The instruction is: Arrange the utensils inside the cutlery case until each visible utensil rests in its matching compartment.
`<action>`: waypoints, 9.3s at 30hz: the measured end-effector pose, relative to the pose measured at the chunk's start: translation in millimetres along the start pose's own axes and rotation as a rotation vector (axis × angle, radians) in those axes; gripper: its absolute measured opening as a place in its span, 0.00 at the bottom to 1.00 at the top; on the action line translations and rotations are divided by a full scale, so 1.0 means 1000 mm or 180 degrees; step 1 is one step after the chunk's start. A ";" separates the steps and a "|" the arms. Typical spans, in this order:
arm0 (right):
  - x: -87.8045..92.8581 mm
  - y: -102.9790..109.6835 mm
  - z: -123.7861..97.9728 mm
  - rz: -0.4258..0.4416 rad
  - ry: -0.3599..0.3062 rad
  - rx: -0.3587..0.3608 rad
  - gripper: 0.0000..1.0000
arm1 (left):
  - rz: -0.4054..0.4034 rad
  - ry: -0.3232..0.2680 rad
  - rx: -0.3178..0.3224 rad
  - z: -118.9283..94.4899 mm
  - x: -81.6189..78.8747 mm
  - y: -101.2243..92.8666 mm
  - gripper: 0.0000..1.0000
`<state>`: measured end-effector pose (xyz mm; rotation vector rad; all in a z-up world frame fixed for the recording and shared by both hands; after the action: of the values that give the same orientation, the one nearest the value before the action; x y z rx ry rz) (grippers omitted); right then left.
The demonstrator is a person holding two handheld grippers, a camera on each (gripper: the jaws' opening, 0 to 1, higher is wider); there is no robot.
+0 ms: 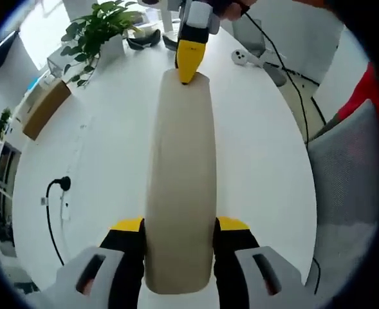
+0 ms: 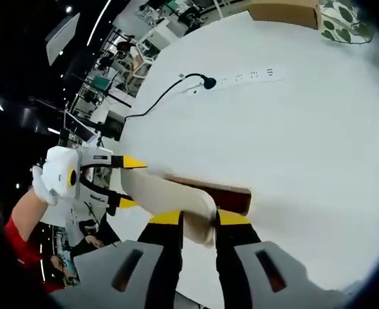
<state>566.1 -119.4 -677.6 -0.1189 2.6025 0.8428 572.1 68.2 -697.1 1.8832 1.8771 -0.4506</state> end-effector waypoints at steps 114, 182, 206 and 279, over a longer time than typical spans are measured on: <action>0.046 -0.066 0.052 0.1074 -0.0426 -0.0119 0.10 | 0.0289 0.0219 0.0350 0.053 0.027 0.002 0.38; 0.065 0.022 0.059 -0.3575 0.0319 -0.0391 0.59 | -0.0235 -0.0361 -0.0010 0.047 0.059 -0.053 0.42; 0.075 0.004 0.102 -0.3974 0.0991 -0.0217 0.41 | -0.0184 -0.0523 -0.0006 0.047 0.061 -0.054 0.43; 0.083 0.008 0.106 -0.4607 0.1697 -0.0375 0.38 | -0.5144 -0.2003 0.0027 0.015 0.135 -0.080 0.15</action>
<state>524.9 -47.8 -784.5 -2.1181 1.9667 0.3638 496.9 174.3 -786.6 -0.2388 2.3927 -1.2584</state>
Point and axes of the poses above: the point that each gripper's makers call its tool centre point, and the gripper's own axes: z roughly forward along the fingers, y roughly to its left, x roughly out of its underside, the point moved 5 cm from there along -z, roughly backward along the fingers, and after that the axes turned 10 degrees about -y, right-handed, at the moved point
